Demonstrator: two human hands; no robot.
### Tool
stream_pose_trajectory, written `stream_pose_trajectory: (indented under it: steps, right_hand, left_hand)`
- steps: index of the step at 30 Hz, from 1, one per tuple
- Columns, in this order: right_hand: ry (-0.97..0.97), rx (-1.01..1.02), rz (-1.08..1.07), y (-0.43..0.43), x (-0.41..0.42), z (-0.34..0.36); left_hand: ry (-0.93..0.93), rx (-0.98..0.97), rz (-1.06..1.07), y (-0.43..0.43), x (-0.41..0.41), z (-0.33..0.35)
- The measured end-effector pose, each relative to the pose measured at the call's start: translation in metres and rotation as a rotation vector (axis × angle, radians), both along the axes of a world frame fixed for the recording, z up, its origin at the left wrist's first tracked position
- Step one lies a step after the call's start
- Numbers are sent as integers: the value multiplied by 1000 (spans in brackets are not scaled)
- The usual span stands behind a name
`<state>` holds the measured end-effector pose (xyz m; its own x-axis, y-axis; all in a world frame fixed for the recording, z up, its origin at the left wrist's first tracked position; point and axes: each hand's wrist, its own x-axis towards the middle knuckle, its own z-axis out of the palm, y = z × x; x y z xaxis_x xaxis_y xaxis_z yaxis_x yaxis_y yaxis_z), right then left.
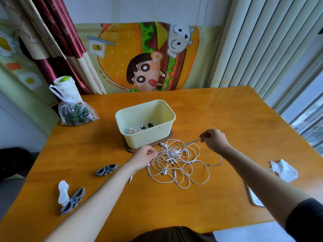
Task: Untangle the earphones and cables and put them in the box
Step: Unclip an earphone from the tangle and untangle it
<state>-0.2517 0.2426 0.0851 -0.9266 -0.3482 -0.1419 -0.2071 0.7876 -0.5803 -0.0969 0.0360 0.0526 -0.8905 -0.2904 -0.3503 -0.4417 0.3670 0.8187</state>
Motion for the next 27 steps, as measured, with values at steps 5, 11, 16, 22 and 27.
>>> stream_pose_trajectory:
  steps: [5,11,16,22,27]
  right_hand:
    - [-86,355,195,-1,17,-19]
    - [-93,28,571,-43,64,0]
    - [-133,-56,534,-58,74,-1]
    - [-137,-27,561,-65,78,-10]
    - [-196,27,467,-65,73,-24]
  left_hand:
    - [70,-24,36,2,-2,7]
    - [135,29,-84,18,-10,17]
    - [178,36,-52,9,-6,17]
    - [126,94,-18,-3,6,-9]
    - [7,-116,161,-29,26,-51]
